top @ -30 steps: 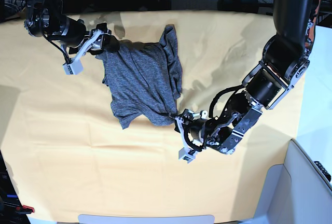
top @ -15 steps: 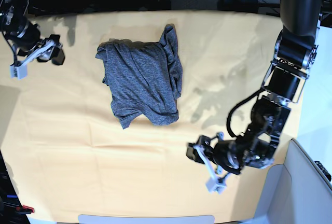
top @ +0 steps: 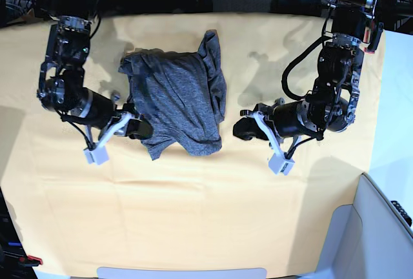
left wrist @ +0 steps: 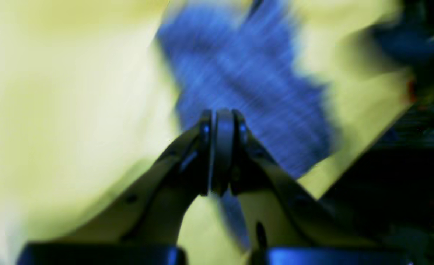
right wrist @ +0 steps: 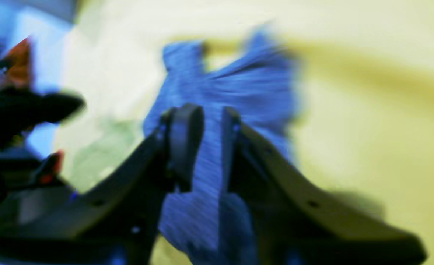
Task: Fold the T-shirt properly
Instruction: 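Grasp the shirt's shoulder edges with both grippers and lift slightly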
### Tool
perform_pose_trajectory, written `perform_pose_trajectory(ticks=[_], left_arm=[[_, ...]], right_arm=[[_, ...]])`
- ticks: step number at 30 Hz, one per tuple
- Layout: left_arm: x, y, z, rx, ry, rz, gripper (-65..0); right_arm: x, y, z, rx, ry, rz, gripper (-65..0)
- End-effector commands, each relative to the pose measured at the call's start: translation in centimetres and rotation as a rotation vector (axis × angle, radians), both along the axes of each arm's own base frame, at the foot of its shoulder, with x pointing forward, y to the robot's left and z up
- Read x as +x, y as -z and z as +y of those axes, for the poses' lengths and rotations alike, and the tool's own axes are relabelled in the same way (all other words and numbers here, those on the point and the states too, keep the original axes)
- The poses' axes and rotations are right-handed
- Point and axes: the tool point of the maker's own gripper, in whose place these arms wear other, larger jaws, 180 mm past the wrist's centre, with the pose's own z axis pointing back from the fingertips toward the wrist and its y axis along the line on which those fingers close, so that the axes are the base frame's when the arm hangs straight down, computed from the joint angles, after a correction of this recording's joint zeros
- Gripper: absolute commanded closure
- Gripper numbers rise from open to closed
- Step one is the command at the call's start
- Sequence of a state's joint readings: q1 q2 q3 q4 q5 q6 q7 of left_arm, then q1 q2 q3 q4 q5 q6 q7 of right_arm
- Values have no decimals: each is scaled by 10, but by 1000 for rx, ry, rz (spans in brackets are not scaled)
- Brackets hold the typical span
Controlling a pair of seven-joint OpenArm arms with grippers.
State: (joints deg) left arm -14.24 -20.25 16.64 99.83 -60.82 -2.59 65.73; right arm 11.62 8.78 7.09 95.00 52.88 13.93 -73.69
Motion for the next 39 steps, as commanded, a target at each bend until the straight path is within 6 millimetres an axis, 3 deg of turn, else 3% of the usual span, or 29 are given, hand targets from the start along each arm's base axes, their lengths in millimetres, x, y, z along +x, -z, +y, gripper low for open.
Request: perform_pose_trajectory(ticks=[1, 5, 8, 10, 16, 20, 24, 27, 33, 39], left_arm=[[-10, 1, -8, -34, 11, 18, -5], [-22, 2, -36, -126, 13, 48, -5], [-32, 2, -62, -196, 30, 80, -5], [-36, 2, -70, -215, 34, 91, -5], [-43, 16, -77, -239, 21, 150, -5], [-56, 39, -77, -240, 3, 227, -5], [-57, 51, -72, -205, -24, 232, -5], [-59, 58, -70, -167, -32, 231, -5], [-68, 69, -88, -151, 9, 240, -5], [-82, 101, -99, -125, 16, 308, -5]], right_arm=[[16, -22, 2, 5, -10, -75, -92], [23, -25, 22, 16, -60, -76, -92], [24, -20, 24, 27, -59, -58, -92], [22, -11, 28, 45, -58, -25, -92], [-15, 26, 35, 140, -62, 110, -90], [-42, 25, 32, 231, -81, 137, -90], [-62, 33, 26, 288, -62, 185, -90], [-71, 31, 21, 288, -48, 178, -90], [-79, 28, 19, 282, -44, 168, -90], [-81, 37, 11, 231, -29, 179, -90]])
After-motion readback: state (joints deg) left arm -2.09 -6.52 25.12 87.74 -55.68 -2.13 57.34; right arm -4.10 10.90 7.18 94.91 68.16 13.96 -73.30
